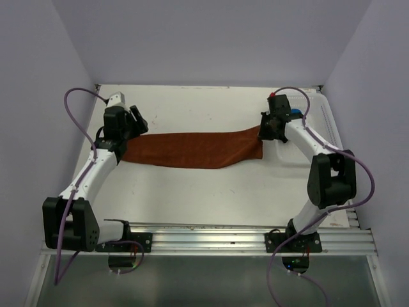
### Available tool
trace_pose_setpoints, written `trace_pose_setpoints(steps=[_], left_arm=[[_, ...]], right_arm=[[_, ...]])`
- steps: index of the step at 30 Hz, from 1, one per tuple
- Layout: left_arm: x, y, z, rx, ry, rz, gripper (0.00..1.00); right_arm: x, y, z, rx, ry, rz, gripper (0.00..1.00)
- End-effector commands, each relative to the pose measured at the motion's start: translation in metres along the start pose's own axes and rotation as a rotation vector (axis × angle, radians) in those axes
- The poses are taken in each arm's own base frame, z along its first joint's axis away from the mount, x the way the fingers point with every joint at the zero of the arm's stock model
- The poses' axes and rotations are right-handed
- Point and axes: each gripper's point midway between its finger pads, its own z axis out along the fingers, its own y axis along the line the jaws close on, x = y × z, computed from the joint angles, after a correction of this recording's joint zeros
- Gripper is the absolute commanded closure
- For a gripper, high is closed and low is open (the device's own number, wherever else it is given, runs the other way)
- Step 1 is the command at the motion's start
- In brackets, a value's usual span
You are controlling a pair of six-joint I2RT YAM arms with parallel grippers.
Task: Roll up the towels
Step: Fold the towel
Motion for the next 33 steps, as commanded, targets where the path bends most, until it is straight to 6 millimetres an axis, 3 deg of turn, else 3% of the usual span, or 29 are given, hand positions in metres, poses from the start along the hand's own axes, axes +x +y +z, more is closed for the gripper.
trace_pose_setpoints(steps=[1, 5, 13, 17, 25, 30, 33], left_arm=[[-0.013, -0.004, -0.012, 0.006, -0.042, 0.026, 0.36], [-0.011, -0.004, -0.019, 0.015, -0.043, 0.033, 0.36], [0.005, -0.005, -0.024, 0.046, -0.002, 0.032, 0.36], [0.008, -0.005, -0.025, 0.055, 0.002, 0.034, 0.36], [0.016, -0.009, -0.027, 0.076, 0.012, 0.041, 0.35], [0.014, -0.01, -0.029, 0.081, 0.006, 0.046, 0.35], [0.013, -0.011, -0.03, 0.082, 0.005, 0.048, 0.35]], right_arm=[[-0.02, 0.007, -0.037, -0.017, -0.064, -0.052, 1.0], [-0.032, -0.005, -0.059, 0.03, -0.107, -0.067, 1.0], [-0.041, -0.057, -0.095, 0.133, -0.142, -0.004, 1.0], [-0.047, -0.065, -0.116, 0.132, -0.179, 0.015, 1.0], [-0.063, -0.055, -0.153, 0.088, -0.247, 0.021, 1.0], [-0.07, -0.045, -0.16, 0.04, -0.274, 0.021, 1.0], [-0.073, -0.029, -0.162, -0.048, -0.279, 0.005, 1.0]])
